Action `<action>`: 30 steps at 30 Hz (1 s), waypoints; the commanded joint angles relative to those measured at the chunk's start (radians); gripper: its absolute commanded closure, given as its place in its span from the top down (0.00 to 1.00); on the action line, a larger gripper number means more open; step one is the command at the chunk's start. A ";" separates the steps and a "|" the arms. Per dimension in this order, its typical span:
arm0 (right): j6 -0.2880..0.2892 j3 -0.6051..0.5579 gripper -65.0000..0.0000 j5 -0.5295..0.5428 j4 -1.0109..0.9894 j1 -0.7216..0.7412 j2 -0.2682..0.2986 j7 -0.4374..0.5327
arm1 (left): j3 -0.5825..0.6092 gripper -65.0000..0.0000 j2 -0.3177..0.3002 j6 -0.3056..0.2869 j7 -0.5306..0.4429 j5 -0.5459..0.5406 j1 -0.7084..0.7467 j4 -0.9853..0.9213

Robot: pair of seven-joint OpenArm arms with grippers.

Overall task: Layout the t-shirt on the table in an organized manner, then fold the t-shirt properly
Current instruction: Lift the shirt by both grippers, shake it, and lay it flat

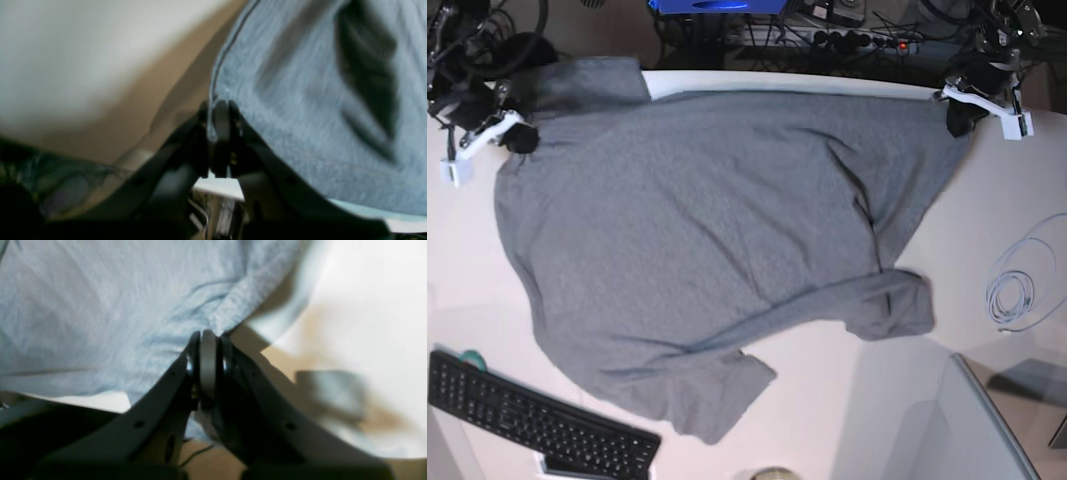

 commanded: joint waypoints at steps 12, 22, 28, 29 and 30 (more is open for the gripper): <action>0.005 -0.003 0.00 -0.204 -0.205 0.425 0.071 -0.043 | 0.194 0.00 0.001 -0.005 0.056 0.468 -0.438 -0.046; 0.007 -0.209 0.00 -0.431 -0.503 0.971 0.182 0.114 | 0.414 0.00 0.008 0.030 0.063 0.737 -1.191 -0.511; 0.010 -0.222 0.00 -0.431 -0.346 1.160 0.277 0.071 | 0.467 0.00 0.025 0.110 0.075 0.585 -1.510 -0.553; 0.012 -0.222 0.00 -0.430 -0.291 1.172 0.294 0.045 | 0.466 0.00 0.027 0.110 0.098 0.561 -1.523 -0.504; 0.013 -0.222 0.00 -0.430 -0.219 1.180 0.308 0.016 | 0.464 0.00 0.022 0.110 0.139 0.530 -1.526 -0.439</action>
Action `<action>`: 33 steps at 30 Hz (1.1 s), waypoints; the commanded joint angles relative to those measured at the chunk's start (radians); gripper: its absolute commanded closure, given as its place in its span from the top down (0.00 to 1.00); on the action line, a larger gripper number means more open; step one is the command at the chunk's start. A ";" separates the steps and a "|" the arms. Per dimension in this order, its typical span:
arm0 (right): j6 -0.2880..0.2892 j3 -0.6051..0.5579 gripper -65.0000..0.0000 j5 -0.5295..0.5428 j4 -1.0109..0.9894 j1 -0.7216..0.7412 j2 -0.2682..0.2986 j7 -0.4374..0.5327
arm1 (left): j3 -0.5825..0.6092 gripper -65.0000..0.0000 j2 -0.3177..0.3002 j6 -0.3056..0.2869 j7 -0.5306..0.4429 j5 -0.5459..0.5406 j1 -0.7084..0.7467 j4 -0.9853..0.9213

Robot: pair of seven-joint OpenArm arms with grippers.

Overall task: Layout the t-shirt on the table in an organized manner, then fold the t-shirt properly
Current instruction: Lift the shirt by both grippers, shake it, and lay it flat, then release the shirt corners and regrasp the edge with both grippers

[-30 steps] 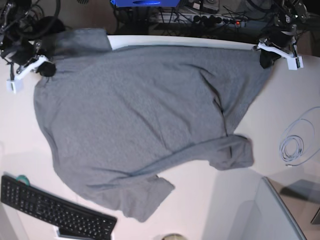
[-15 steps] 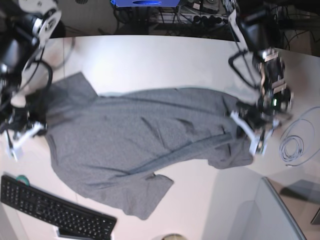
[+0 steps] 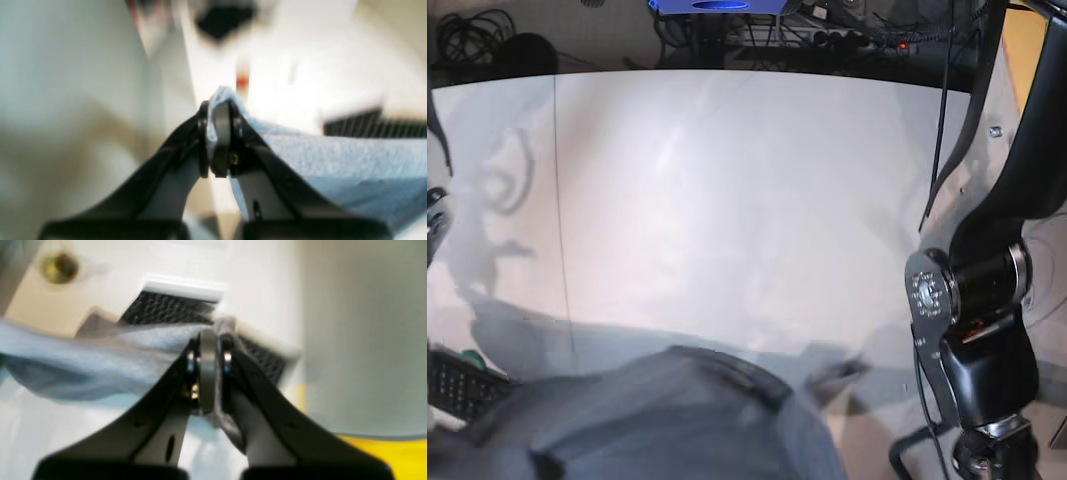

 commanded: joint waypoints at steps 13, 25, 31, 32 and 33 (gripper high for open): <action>0.004 0.062 0.00 0.017 0.529 -0.609 -0.114 -0.038 | -0.025 0.00 -0.027 0.044 0.201 -0.110 0.827 0.834; 0.003 0.062 0.00 0.016 0.195 -1.026 -0.286 0.274 | -0.110 0.00 -0.020 0.044 -0.201 -0.110 1.271 0.526; 0.003 0.094 0.00 0.016 0.181 -1.054 -0.277 0.275 | -0.110 0.00 -0.016 0.044 -0.230 -0.121 1.358 0.527; 0.003 0.123 0.00 0.016 0.181 -1.049 -0.278 0.272 | -0.110 0.00 -0.016 0.044 -0.232 -0.121 1.371 0.527; 0.003 0.141 0.00 0.014 0.181 -1.046 -0.278 0.271 | -0.110 0.00 -0.016 0.046 -0.232 -0.121 1.380 0.529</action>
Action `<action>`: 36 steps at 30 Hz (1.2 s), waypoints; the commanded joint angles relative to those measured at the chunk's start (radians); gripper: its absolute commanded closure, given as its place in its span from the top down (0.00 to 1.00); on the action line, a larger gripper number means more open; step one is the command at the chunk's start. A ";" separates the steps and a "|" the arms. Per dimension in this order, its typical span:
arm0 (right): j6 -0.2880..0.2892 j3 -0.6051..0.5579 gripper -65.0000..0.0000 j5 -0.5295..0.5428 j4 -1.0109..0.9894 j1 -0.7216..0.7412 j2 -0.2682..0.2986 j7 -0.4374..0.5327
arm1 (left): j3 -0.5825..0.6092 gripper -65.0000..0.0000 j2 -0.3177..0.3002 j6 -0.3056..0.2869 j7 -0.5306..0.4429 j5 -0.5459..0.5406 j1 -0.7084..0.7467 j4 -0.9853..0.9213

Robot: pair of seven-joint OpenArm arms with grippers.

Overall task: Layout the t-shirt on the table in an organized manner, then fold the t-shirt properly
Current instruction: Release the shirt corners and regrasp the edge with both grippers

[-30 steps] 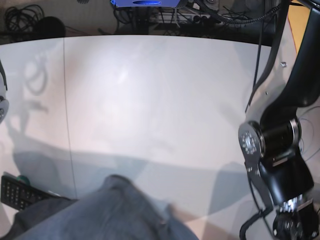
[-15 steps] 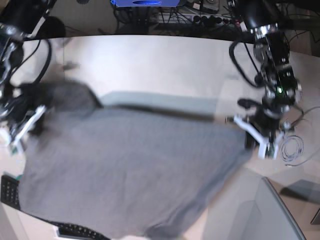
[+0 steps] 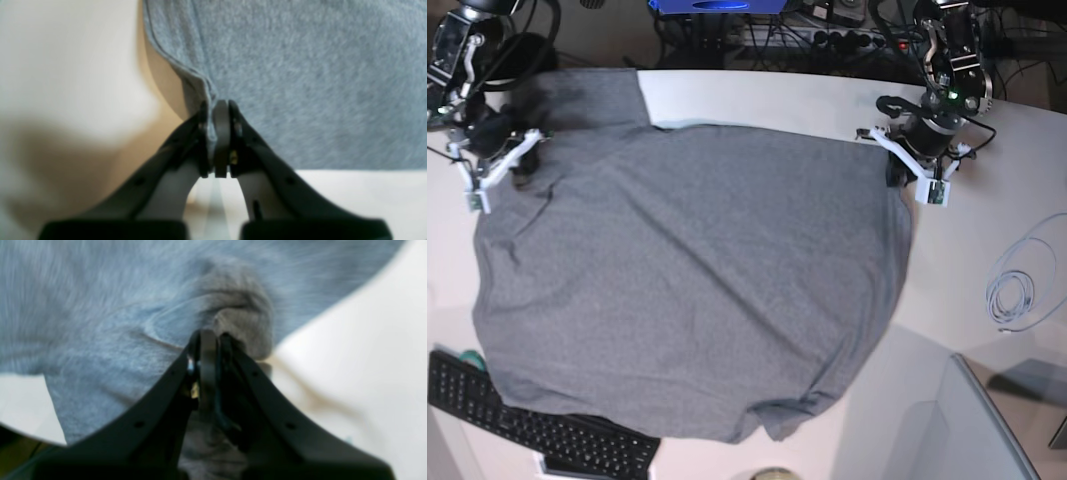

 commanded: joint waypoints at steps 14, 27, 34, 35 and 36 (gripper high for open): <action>-0.003 0.050 0.00 0.004 -0.136 0.040 0.050 0.014 | -0.104 0.00 0.057 0.005 -0.018 -0.008 0.087 0.076; -0.003 0.081 0.55 0.009 -0.093 0.030 0.073 0.015 | -0.105 0.00 0.070 0.005 -0.015 -0.008 0.087 0.056; 0.087 0.265 0.60 0.010 0.049 -0.013 0.033 0.011 | -0.105 0.04 0.068 0.005 -0.015 -0.008 0.098 0.058; 0.087 0.276 0.60 0.010 0.050 -0.019 0.031 0.001 | -0.105 0.11 0.068 0.005 -0.017 -0.008 0.101 0.063; 0.087 0.290 0.60 0.010 0.050 -0.029 0.031 -0.014 | -0.105 0.20 0.068 0.005 -0.017 -0.008 0.104 0.073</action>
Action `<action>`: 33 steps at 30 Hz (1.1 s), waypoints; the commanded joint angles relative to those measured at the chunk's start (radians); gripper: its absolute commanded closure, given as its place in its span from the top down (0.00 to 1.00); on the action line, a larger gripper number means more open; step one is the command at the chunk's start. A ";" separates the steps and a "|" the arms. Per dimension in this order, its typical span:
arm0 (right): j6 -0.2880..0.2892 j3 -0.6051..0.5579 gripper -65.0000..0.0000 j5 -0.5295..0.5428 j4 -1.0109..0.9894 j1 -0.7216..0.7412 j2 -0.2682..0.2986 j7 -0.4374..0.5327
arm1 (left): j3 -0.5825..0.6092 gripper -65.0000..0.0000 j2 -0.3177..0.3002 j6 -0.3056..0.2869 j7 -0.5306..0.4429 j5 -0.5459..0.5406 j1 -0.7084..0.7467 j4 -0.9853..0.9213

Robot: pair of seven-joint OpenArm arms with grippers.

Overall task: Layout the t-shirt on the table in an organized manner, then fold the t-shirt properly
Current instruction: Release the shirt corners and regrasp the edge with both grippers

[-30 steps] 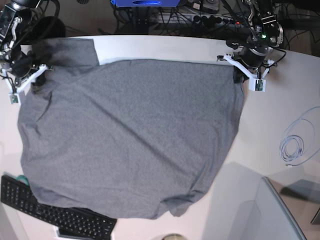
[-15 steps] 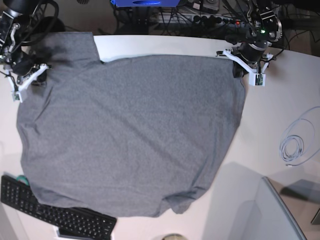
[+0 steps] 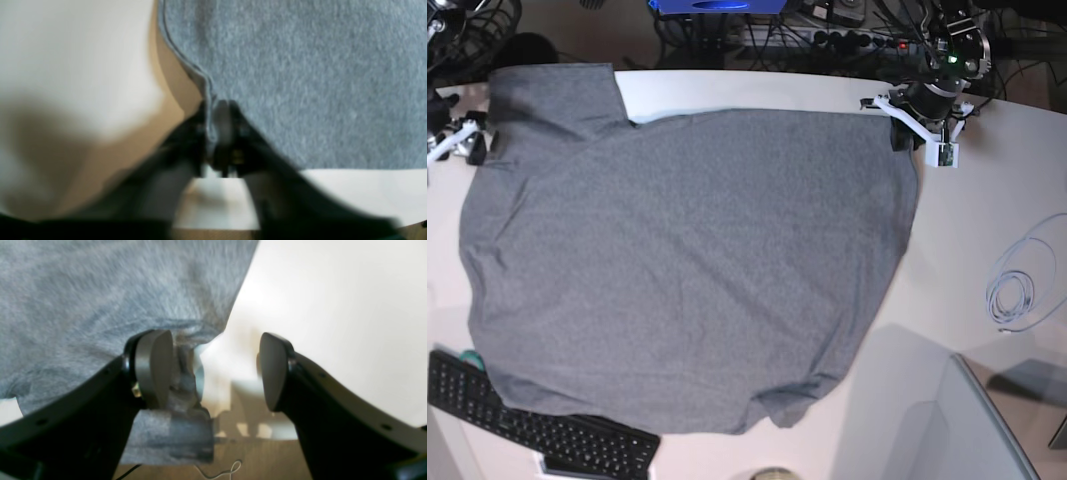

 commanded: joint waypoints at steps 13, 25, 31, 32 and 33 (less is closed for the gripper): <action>0.006 0.120 0.75 0.191 0.003 -0.094 -0.011 -0.009 | -0.284 0.66 -0.027 -0.008 -0.022 -0.204 0.017 0.111; 0.006 -0.046 0.75 0.191 -0.084 -0.138 -0.012 0.020 | -0.331 0.66 -0.065 -0.008 -0.022 -0.226 0.016 0.075; 0.006 -0.055 0.75 0.190 -0.233 -0.123 0.025 0.096 | -0.329 0.66 -0.065 -0.008 -0.022 -0.226 0.014 0.075; 0.006 -0.055 0.75 0.190 -0.245 -0.123 0.025 0.096 | -0.329 0.66 -0.065 -0.008 -0.022 -0.226 0.016 0.075; 0.006 -0.055 0.75 0.190 -0.245 -0.125 0.025 0.096 | -0.329 0.66 -0.065 -0.008 -0.022 -0.222 0.016 0.075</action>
